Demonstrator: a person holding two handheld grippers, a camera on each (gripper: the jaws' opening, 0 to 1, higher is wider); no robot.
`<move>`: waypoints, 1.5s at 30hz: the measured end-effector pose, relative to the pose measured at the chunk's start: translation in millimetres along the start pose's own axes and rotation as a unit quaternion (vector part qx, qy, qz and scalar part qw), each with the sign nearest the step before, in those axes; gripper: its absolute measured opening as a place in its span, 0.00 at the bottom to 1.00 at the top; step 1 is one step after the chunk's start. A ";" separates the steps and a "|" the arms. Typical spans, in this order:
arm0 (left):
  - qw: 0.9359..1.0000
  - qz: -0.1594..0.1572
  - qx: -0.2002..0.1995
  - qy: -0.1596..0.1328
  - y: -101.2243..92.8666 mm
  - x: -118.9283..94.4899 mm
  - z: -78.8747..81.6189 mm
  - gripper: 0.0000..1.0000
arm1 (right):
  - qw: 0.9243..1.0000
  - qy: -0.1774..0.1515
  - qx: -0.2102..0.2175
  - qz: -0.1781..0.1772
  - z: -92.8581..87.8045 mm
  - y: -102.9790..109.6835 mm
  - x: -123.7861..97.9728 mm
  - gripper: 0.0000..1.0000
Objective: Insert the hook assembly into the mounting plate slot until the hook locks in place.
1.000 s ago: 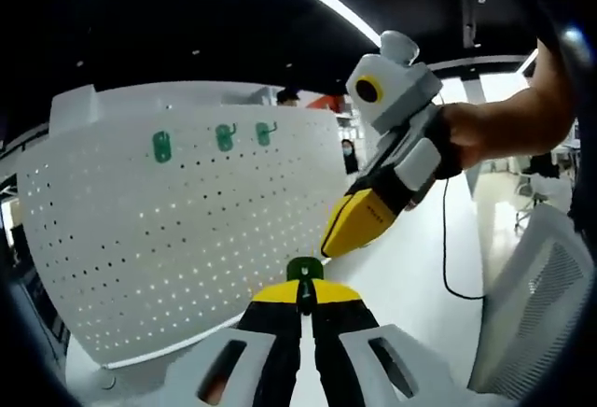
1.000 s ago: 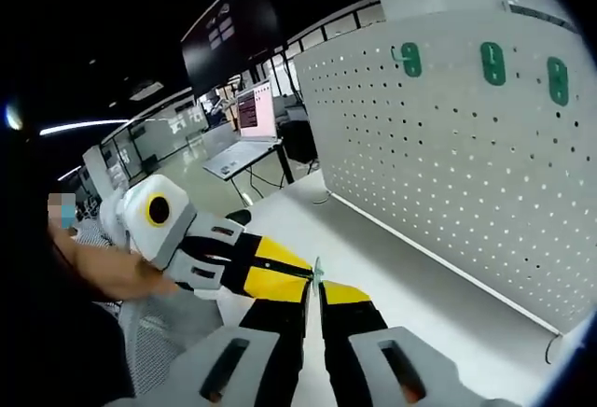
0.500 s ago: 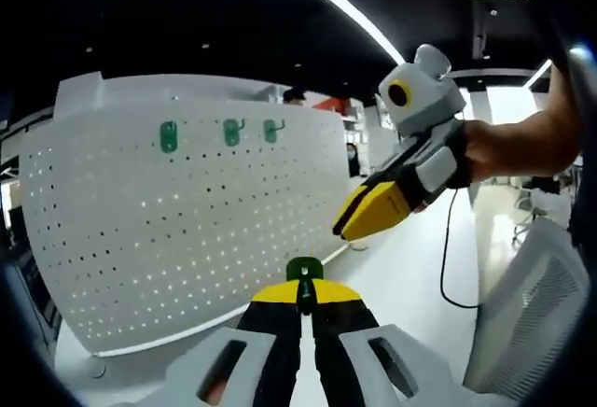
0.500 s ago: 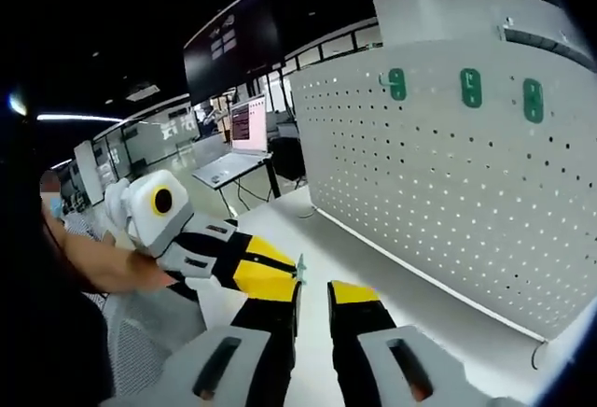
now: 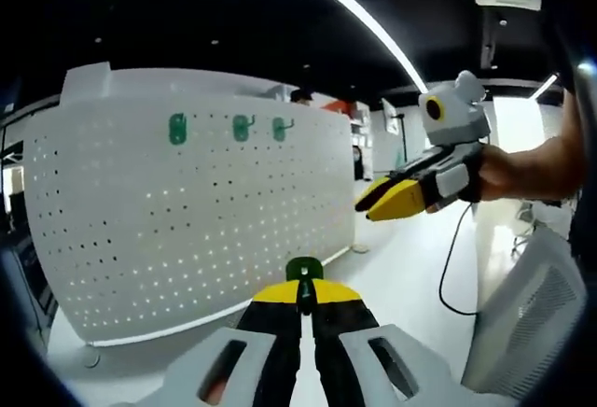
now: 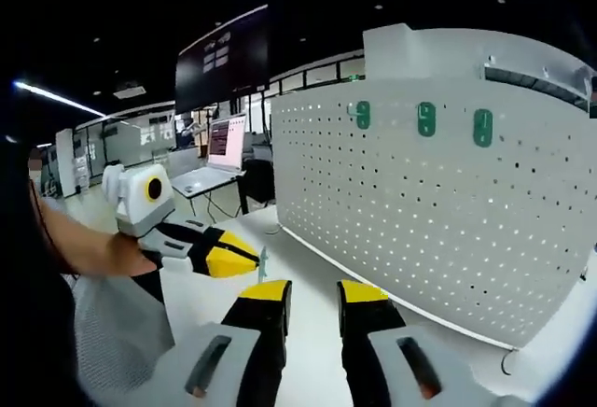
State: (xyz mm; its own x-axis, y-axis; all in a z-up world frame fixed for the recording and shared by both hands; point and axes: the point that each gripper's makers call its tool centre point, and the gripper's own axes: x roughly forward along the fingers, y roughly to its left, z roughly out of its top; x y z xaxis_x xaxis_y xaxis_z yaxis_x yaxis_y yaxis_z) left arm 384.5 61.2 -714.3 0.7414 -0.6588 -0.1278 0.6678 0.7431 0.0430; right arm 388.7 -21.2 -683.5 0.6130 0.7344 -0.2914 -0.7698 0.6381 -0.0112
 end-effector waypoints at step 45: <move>0.987 0.131 -0.010 -0.095 47.7 45.1 133.9 0.03 | 0.991 -0.090 -0.041 -0.095 25.1 -21.3 -72.7 0.37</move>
State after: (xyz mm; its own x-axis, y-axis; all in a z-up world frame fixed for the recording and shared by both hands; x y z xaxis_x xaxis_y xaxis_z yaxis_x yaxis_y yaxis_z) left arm 458.7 51.2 -585.3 0.8887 -0.4525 0.0735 0.4516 0.8918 0.0297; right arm 365.0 -82.4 -638.1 0.7637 0.6374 -0.1020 -0.6455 0.7527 -0.1293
